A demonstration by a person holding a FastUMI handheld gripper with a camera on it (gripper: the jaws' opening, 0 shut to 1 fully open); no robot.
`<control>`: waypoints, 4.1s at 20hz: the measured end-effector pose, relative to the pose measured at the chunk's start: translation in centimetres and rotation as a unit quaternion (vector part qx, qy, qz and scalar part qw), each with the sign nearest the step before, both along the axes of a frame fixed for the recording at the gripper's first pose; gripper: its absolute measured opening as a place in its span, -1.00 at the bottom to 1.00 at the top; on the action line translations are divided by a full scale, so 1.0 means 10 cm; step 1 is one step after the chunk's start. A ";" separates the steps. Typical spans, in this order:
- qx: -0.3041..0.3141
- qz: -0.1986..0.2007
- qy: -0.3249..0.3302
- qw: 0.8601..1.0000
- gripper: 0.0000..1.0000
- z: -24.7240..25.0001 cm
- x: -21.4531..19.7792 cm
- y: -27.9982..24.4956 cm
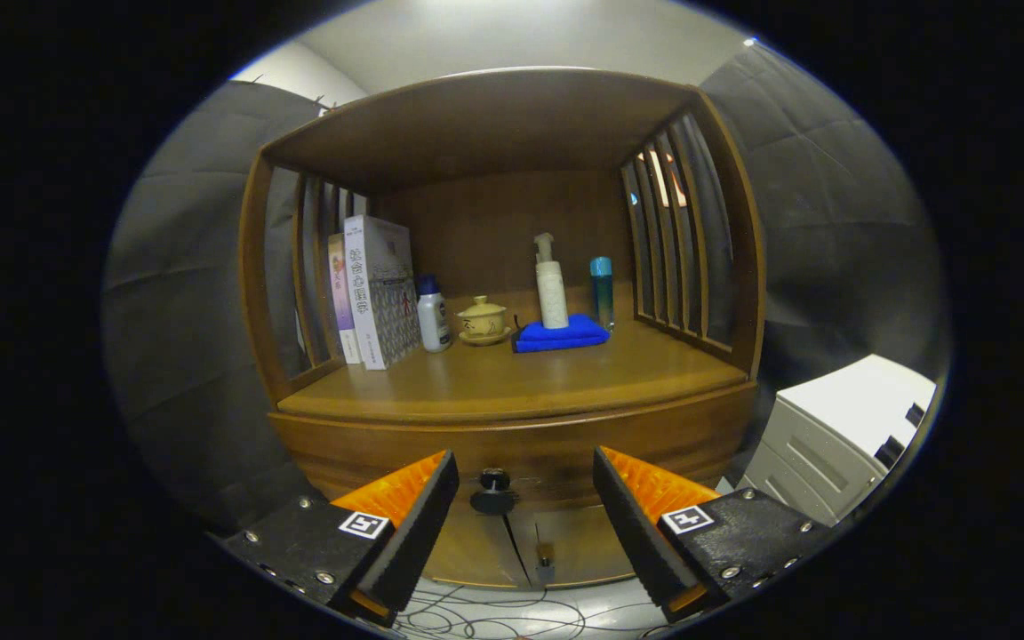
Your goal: Pull open the drawer, take out the items inside it, and place them on the countertop above the cabinet.
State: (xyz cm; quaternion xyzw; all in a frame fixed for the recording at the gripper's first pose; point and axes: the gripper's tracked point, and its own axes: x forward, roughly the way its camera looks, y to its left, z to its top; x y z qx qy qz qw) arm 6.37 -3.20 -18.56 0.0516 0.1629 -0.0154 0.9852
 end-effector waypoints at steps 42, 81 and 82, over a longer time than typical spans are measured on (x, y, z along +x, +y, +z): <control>-0.086 0.002 0.038 0.996 -0.38 -1.02 -0.45 0.32; -0.066 0.026 -0.023 0.997 0.92 0.39 -1.07 0.40; -0.061 0.020 -0.018 0.998 0.92 0.45 -0.97 0.39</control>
